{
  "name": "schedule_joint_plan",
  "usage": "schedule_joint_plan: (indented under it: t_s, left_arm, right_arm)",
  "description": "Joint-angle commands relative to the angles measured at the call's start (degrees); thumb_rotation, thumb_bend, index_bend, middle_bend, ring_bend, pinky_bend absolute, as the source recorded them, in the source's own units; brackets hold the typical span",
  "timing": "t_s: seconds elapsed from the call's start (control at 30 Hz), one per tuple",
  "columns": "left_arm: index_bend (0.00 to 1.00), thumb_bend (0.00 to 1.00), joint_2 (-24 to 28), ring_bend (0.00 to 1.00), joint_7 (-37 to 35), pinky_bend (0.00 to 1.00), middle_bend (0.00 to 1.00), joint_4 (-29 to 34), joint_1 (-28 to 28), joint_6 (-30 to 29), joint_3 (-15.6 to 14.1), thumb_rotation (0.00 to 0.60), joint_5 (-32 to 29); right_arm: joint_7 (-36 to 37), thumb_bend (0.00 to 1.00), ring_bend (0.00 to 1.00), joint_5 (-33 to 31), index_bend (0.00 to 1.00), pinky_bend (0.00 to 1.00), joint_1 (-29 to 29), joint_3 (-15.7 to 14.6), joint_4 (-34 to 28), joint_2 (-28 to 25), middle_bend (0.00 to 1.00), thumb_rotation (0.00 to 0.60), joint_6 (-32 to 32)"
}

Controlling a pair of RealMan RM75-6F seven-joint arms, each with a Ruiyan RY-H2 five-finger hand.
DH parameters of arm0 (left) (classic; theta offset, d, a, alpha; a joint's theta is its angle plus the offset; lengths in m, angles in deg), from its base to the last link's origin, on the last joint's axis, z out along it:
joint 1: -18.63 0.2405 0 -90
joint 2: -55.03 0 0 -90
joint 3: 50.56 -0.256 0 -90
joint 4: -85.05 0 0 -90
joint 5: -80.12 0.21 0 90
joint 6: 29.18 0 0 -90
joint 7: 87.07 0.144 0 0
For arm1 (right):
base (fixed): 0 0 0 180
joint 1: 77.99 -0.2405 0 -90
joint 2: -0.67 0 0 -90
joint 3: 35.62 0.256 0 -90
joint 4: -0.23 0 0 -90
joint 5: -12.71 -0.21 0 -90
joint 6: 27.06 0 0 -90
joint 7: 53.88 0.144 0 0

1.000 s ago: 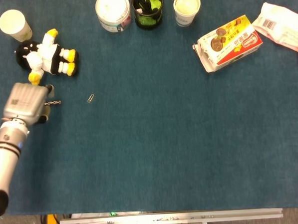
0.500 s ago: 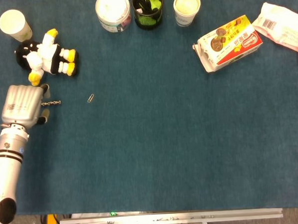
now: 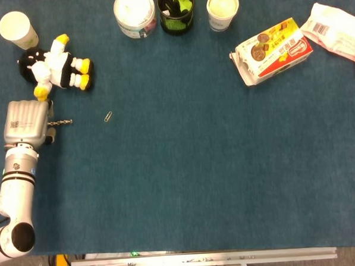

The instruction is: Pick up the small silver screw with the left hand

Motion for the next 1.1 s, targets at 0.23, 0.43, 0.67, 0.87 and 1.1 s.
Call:
schedule_joint_plan:
  t_s: [0.23, 0.43, 0.67, 0.87, 1.1]
  left_arm:
    - [0.45, 0.3, -1.43, 0.86, 1.24, 0.81, 0.87, -1.96, 0.75, 0.31, 1.39, 0.6, -1.66]
    - [0.46, 0.3, -2.68, 0.86, 1.7, 0.81, 0.87, -3.2, 0.94, 1.33, 2.37, 0.6, -3.16]
    - [0.46, 0.3, -4.28, 0.86, 3.2, 0.81, 0.87, -4.54, 0.91, 1.13, 3.13, 0.6, -3.9]
    - [0.46, 0.3, -4.93, 0.86, 3.83, 0.81, 0.87, -5.05, 1.03, 1.32, 3.7, 0.6, -4.59]
    - [0.47, 0.3, -5.64, 0.86, 5.14, 0.81, 0.87, -5.95, 0.92, 1.76, 4.33, 0.6, -6.01]
  right_arm:
    - [0.36, 0.31, 0.66, 0.01, 0.54, 0.43, -0.05, 0.03, 0.33, 0.1, 0.62, 0.6, 0.05]
    - [0.77, 0.31, 0.66, -0.2, 0.54, 0.43, 0.12, 0.06, 0.68, 0.18, 0.62, 0.6, -0.03]
    - [1.38, 0.31, 0.66, -0.42, 0.54, 0.43, 0.33, 0.08, 1.15, 0.15, 0.62, 0.6, -0.12]
    - [1.69, 0.31, 0.66, -0.58, 0.54, 0.43, 0.63, 0.12, 1.41, 0.09, 0.62, 0.6, -0.45]
    - [1.99, 0.31, 0.66, -0.68, 0.54, 0.43, 0.87, 0.17, 1.6, 0.03, 0.62, 0.6, -0.69]
